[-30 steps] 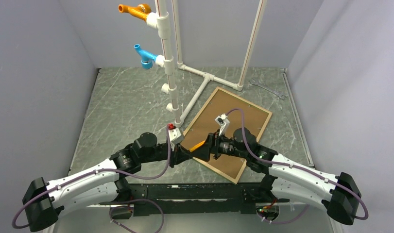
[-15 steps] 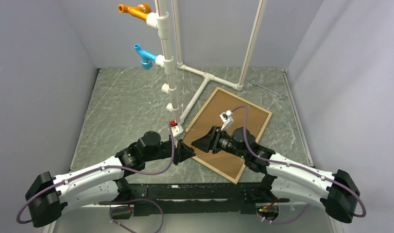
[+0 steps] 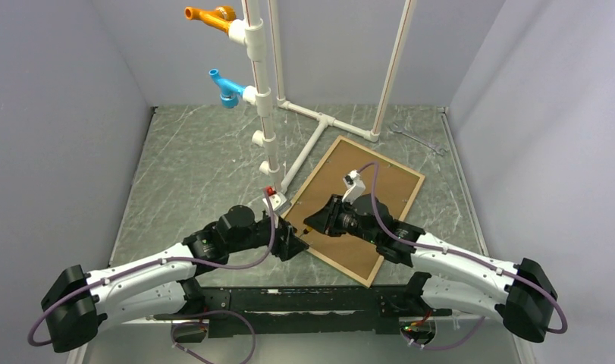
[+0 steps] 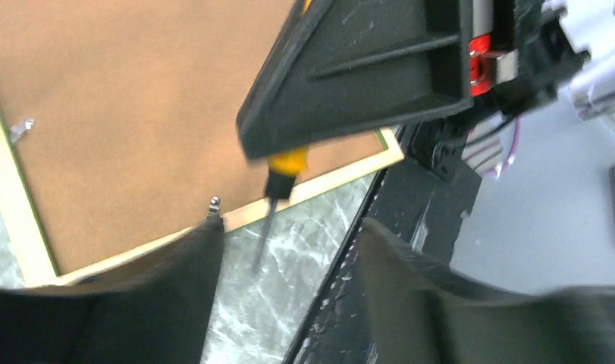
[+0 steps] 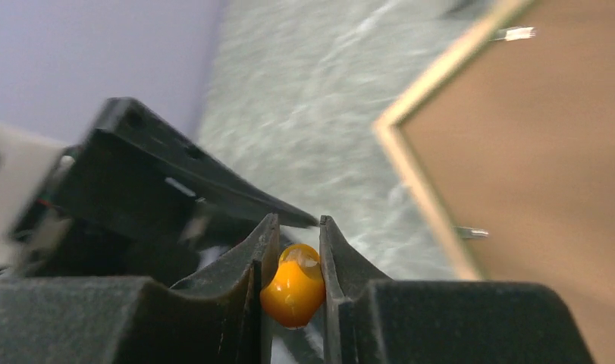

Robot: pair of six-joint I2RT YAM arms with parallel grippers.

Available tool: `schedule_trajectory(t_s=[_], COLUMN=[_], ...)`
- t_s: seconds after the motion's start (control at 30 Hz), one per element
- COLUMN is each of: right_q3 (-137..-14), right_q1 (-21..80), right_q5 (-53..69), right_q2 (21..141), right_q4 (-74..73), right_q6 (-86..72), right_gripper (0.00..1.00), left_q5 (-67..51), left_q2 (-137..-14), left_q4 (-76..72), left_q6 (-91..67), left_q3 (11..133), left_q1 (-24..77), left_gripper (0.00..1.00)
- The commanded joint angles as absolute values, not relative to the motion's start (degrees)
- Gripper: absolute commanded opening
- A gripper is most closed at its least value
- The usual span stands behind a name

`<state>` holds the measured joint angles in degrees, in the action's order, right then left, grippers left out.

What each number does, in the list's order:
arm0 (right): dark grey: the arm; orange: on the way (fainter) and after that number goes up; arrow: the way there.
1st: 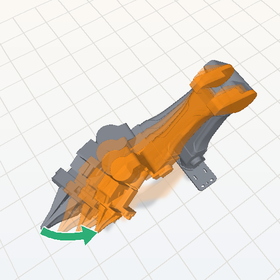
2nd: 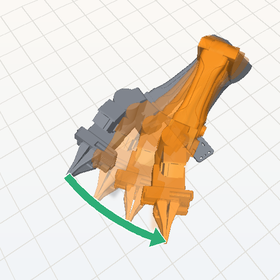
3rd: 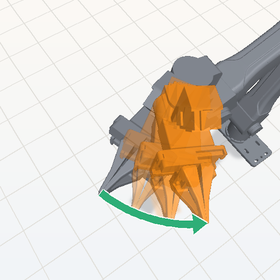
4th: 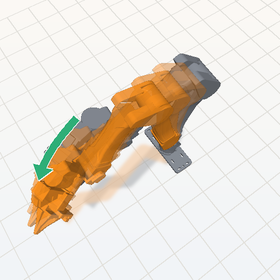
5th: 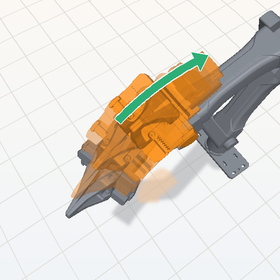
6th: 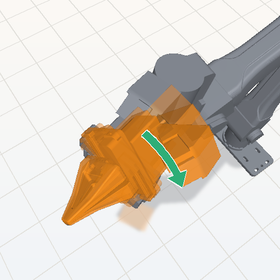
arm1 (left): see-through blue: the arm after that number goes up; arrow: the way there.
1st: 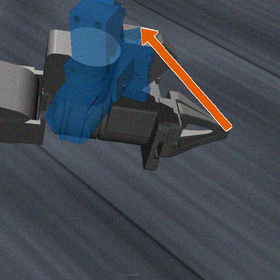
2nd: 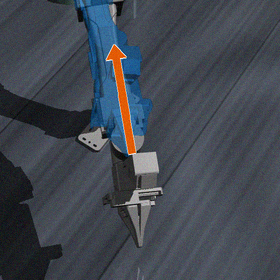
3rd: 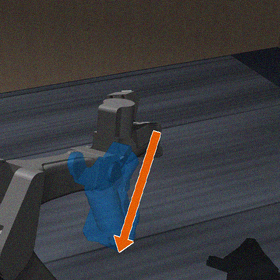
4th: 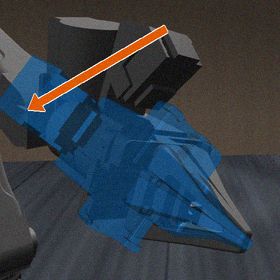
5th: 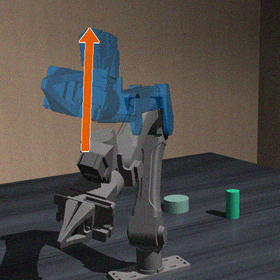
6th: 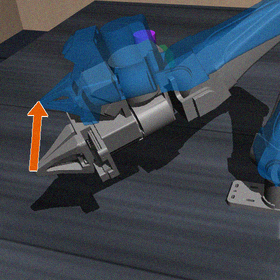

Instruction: Take the photo out of the frame

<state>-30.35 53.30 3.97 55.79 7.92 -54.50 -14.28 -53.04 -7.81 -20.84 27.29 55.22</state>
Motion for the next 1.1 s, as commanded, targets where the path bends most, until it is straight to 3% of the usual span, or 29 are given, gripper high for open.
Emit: schedule_trajectory(t_s=[0.0, 0.1, 0.23, 0.4, 0.63, 1.07], right_q3=[-38.8, -43.5, -45.2, -44.3, -45.9, -43.6], right_q1=[51.8, 48.2, 42.2, 36.4, 36.4, 36.7], right_q5=[-18.7, -30.7, -37.7, -36.6, -35.6, -31.5], right_q2=[54.9, 55.1, 52.5, 51.7, 57.3, 57.6], right_q4=[-19.4, -35.3, -45.5, -48.2, -53.9, -51.5], right_q6=[-47.4, -47.4, -46.7, -46.4, -51.6, -51.7], right_gripper=[0.00, 0.00, 0.00, 0.00, 0.00, 0.00], left_q5=[-1.1, 5.1, 1.0, -10.0, -15.0, -16.8], left_q2=[-49.6, -47.5, -47.9, -58.0, -71.4, -81.4], left_q4=[-4.1, -0.3, -3.1, -12.2, -19.6, -23.8], left_q6=[-28.7, -31.9, -33.8, -36.2, -39.8, -39.8], left_q3=[27.8, 26.7, 24.9, 24.8, 27.9, 31.4], left_q1=[55.2, 55.1, 54.9, 55.1, 59.2, 61.9], left_gripper=[0.97, 0.99, 0.98, 0.85, 0.72, 0.68])
